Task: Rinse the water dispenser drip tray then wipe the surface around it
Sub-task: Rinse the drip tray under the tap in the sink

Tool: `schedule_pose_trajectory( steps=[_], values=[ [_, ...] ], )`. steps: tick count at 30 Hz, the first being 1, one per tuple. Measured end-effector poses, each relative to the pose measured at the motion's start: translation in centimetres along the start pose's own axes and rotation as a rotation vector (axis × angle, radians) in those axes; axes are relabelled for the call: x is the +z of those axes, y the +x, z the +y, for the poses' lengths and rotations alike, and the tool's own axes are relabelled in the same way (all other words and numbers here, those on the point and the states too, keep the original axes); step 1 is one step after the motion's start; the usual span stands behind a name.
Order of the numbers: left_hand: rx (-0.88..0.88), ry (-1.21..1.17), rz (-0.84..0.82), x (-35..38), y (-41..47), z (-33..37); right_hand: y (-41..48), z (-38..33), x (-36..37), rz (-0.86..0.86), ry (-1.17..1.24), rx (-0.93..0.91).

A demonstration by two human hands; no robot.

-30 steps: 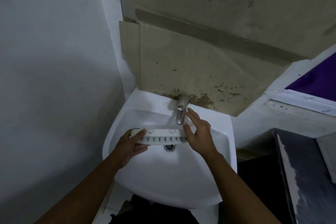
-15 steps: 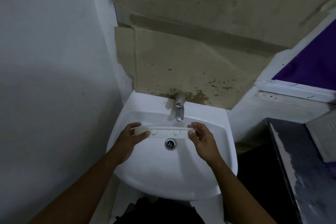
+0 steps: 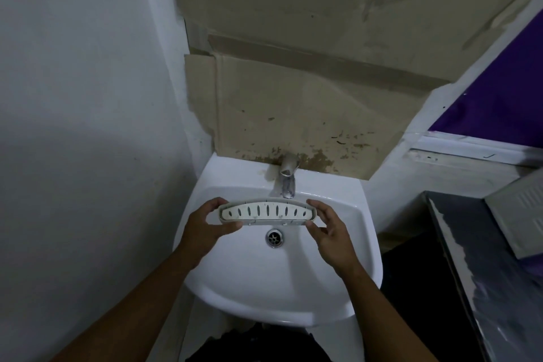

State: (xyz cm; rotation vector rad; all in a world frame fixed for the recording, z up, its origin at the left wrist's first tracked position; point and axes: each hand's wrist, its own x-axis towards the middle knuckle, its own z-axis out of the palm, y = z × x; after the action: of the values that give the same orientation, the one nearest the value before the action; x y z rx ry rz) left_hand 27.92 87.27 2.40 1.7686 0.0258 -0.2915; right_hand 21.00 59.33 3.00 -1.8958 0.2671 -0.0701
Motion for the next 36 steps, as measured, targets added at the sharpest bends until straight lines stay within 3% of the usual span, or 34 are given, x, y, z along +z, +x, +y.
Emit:
schedule_pose_trajectory(
  steps=[5, 9, 18, 23, 26, 30, 34, 36],
  values=[
    [-0.021, -0.010, 0.032, 0.2, 0.1, 0.6, 0.4, -0.4, -0.3, 0.029, 0.044, -0.016],
    [-0.162, -0.029, 0.090, 1.1, 0.2, 2.2, 0.7, -0.6, -0.3, 0.113, 0.082, 0.090],
    [-0.350, -0.066, -0.009, 1.6, 0.3, 1.3, 0.3, 0.1, -0.1, 0.182, -0.069, 0.295],
    [-0.450, -0.148, 0.060, 1.6, 0.5, 0.6, -0.6, 0.8, -0.2, 0.086, 0.283, 0.424],
    [-0.530, -0.073, 0.096, 1.9, 0.4, 0.0, -0.9, 2.0, 0.3, 0.142, 0.137, 0.510],
    [-0.548, -0.014, 0.154, 2.8, 0.1, -0.2, -1.4, 3.0, 0.7, 0.181, 0.033, 0.487],
    [-0.543, 0.005, 0.131, 3.3, 0.0, -0.1, -1.5, 3.0, 0.2, 0.183, -0.021, 0.486],
    [-0.536, -0.018, 0.121, 3.8, -0.3, 0.2, -1.5, 2.9, -0.4, 0.176, 0.098, 0.503]
  ],
)
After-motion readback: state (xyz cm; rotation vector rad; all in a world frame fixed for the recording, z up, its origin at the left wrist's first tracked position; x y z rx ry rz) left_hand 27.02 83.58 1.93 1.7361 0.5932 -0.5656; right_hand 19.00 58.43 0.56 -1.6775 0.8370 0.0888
